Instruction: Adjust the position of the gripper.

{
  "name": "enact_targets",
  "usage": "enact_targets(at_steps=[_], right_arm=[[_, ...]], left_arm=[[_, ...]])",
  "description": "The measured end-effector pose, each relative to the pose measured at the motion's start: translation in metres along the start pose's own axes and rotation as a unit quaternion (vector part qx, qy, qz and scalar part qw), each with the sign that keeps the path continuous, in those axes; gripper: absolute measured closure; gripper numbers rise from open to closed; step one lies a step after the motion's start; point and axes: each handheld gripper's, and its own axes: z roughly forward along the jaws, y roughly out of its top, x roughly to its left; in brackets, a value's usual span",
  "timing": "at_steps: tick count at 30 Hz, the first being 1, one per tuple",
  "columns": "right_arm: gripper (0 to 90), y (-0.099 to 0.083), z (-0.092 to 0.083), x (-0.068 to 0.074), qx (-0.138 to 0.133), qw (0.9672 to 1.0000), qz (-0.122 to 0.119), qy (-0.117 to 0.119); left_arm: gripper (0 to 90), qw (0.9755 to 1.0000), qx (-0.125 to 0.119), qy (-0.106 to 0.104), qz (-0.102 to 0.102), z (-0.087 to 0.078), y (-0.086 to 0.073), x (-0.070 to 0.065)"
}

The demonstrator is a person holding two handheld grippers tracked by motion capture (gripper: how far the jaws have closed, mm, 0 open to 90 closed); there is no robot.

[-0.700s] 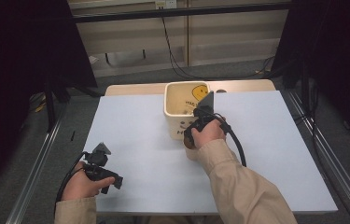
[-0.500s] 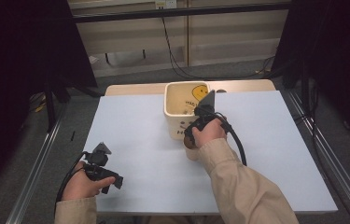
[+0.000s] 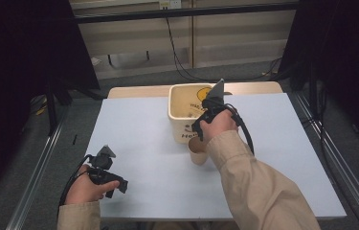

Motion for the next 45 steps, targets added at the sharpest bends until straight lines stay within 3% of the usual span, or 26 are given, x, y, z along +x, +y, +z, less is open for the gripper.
enact_targets(at_steps=[6, 9, 16, 17, 28, 45], right_arm=[[7.8, 0.005, -0.02, 0.001, -0.011, 0.9999, -0.004, 0.007], [8.3, 0.007, -0.029, 0.002, -0.004, 0.9999, -0.011, 0.002], [8.0, 0.012, -0.053, 0.005, -0.014, 0.9998, -0.014, -0.005], [8.0, 0.012, -0.054, 0.005, -0.013, 0.9999, -0.007, -0.005], [8.0, 0.014, -0.059, 0.009, -0.012, 0.9998, -0.012, -0.006], [7.4, 0.018, -0.059, 0.048, -0.013, 0.9994, -0.033, 0.001]], left_arm=[[3.5, 1.0, 0.005, 0.0, 0.008, -0.001, 0.001, 0.0], [3.5, 1.0, 0.001, -0.003, 0.003, -0.001, 0.001, -0.001], [3.3, 1.0, -0.003, -0.005, 0.0, -0.001, 0.0, 0.0], [3.3, 1.0, -0.003, -0.005, 0.0, -0.001, 0.0, 0.0], [2.9, 1.0, -0.003, -0.001, 0.005, -0.002, 0.0, 0.0], [2.9, 1.0, -0.007, 0.0, 0.004, -0.004, -0.003, 0.004]])
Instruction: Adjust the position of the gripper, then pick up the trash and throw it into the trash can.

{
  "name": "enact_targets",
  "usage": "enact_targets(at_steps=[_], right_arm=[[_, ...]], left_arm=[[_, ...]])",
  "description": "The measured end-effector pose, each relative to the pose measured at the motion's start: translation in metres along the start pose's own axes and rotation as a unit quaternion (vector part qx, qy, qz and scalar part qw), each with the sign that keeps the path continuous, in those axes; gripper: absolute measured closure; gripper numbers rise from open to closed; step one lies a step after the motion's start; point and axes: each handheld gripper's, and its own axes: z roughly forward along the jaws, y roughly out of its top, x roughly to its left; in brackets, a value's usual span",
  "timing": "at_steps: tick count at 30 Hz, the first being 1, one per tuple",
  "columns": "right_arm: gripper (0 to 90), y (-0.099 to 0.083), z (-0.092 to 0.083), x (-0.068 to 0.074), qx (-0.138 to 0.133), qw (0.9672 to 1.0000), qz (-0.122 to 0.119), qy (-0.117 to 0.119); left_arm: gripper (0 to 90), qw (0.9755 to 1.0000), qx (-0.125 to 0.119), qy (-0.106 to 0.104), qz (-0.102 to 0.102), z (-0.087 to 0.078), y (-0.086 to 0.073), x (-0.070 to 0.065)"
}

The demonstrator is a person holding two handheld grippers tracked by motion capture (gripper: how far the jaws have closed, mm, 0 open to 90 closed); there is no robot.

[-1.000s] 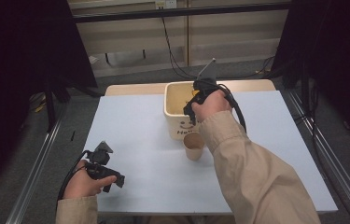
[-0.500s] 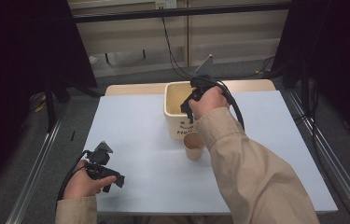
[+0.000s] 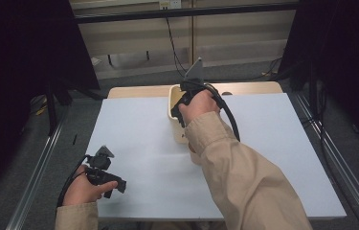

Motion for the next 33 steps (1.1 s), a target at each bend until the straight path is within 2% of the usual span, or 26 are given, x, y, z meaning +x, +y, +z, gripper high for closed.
enact_targets(at_steps=[11, 19, 24, 27, 33], right_arm=[[6.5, 0.0, 0.005, -0.001, 0.003, 1.0, 0.001, -0.009], [6.5, -0.002, 0.027, -0.002, 0.018, 0.9998, 0.008, 0.002], [6.3, -0.003, 0.037, -0.003, 0.02, 0.9998, 0.002, -0.001], [6.5, -0.005, 0.047, -0.004, 0.02, 0.9997, 0.01, 0.01], [6.6, -0.007, 0.054, -0.005, 0.032, 0.9993, 0.015, 0.009]], left_arm=[[2.9, 1.0, -0.006, 0.001, -0.004, -0.002, -0.002, 0.002], [3.0, 1.0, -0.003, -0.003, 0.002, -0.002, -0.001, 0.001], [3.0, 1.0, -0.005, 0.001, 0.004, -0.002, -0.001, 0.0], [2.9, 1.0, -0.006, 0.001, 0.004, -0.003, 0.0, -0.002], [3.0, 0.9999, -0.01, 0.004, 0.008, -0.001, 0.002, -0.004]])
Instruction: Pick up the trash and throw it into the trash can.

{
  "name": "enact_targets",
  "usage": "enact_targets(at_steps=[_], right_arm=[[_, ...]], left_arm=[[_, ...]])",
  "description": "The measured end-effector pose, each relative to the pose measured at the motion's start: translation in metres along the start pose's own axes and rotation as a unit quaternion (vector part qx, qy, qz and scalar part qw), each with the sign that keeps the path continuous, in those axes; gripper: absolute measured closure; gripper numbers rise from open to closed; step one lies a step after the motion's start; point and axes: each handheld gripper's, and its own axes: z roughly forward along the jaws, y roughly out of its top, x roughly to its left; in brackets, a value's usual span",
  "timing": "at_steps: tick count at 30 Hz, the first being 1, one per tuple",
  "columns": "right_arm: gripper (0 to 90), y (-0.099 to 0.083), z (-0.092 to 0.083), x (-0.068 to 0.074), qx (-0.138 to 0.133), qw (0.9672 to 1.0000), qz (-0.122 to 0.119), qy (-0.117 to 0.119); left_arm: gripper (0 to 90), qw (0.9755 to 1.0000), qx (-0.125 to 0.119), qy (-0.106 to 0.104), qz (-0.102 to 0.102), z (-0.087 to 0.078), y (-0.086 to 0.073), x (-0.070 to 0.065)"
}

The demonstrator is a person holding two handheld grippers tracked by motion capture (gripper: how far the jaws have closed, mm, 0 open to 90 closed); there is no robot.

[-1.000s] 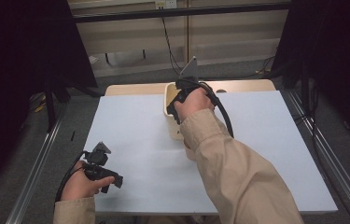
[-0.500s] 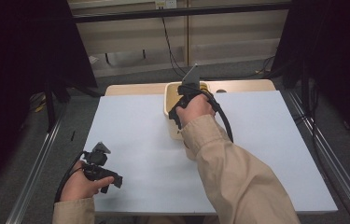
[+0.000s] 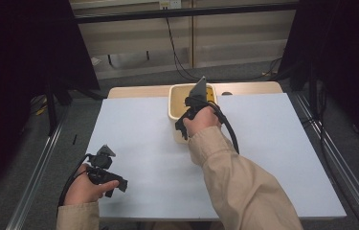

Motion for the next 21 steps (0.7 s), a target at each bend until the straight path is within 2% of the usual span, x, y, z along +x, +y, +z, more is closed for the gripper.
enact_targets(at_steps=[4, 7, 10, 13, 18, 21], right_arm=[[6.6, 0.0, 0.008, -0.001, -0.007, 1.0, 0.004, 0.005], [7.1, -0.002, 0.014, -0.003, -0.013, 0.9998, 0.006, 0.014], [7.1, -0.003, 0.017, -0.002, -0.015, 0.9997, 0.015, 0.015], [7.9, -0.006, 0.023, 0.0, -0.026, 0.9994, 0.013, 0.02], [10.0, -0.008, 0.029, 0.004, -0.034, 0.9992, 0.018, 0.011], [12.3, -0.009, 0.035, 0.007, -0.023, 0.9996, 0.017, 0.002]], left_arm=[[2.9, 1.0, 0.002, -0.004, -0.003, -0.001, 0.0, 0.0], [2.9, 1.0, 0.002, -0.001, 0.004, -0.001, 0.0, 0.0], [3.0, 1.0, -0.001, -0.003, -0.004, -0.001, 0.0, -0.001], [2.9, 1.0, 0.001, -0.003, 0.004, -0.001, 0.0, 0.001], [3.0, 1.0, 0.002, -0.006, -0.001, -0.001, 0.0, 0.001], [3.0, 1.0, 0.0, -0.003, 0.0, -0.001, 0.0, 0.002]])
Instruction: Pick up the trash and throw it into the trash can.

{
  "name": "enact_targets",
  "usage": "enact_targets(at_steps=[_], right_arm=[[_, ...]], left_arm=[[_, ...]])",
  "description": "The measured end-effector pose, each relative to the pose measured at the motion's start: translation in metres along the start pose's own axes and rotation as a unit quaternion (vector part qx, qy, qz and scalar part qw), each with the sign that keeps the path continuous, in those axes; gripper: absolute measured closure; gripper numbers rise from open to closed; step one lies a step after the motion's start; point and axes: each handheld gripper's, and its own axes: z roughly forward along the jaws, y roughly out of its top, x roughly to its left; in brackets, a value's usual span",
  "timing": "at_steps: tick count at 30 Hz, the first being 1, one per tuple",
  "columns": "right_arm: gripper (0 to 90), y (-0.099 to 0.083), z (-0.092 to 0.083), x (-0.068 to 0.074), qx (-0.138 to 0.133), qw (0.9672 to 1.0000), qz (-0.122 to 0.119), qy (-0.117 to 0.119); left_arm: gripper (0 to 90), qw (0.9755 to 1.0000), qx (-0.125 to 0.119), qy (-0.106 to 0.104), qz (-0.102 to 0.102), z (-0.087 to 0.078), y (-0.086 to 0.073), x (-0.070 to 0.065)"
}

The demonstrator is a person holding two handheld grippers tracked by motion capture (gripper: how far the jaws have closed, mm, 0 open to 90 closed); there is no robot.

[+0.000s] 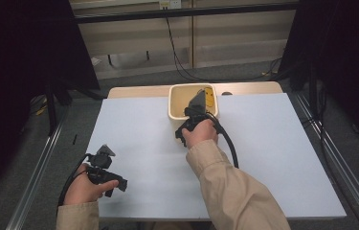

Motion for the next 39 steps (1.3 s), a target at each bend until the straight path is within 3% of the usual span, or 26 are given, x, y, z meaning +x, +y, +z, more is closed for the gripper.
enact_targets(at_steps=[10, 20, 21, 27, 39], right_arm=[[15.3, -0.004, 0.007, 0.006, -0.003, 0.9999, 0.0, -0.013], [19.8, -0.005, 0.006, -0.006, 0.003, 0.9999, 0.01, -0.001], [20.0, -0.006, 0.004, -0.007, 0.0, 0.9998, 0.018, 0.004], [20.3, -0.005, -0.012, -0.022, 0.005, 0.9999, 0.009, 0.009], [20.5, 0.004, -0.062, -0.042, 0.004, 0.9998, 0.019, 0.008]], left_arm=[[3.0, 1.0, -0.004, -0.004, -0.001, -0.001, 0.0, 0.0], [2.9, 1.0, -0.001, -0.004, -0.003, 0.0, 0.0, 0.0], [3.0, 1.0, -0.001, -0.004, -0.002, 0.0, 0.0, 0.0], [2.9, 1.0, 0.002, -0.006, -0.006, 0.0, 0.001, -0.001], [3.0, 1.0, 0.003, -0.008, 0.0, 0.001, 0.001, -0.001]])
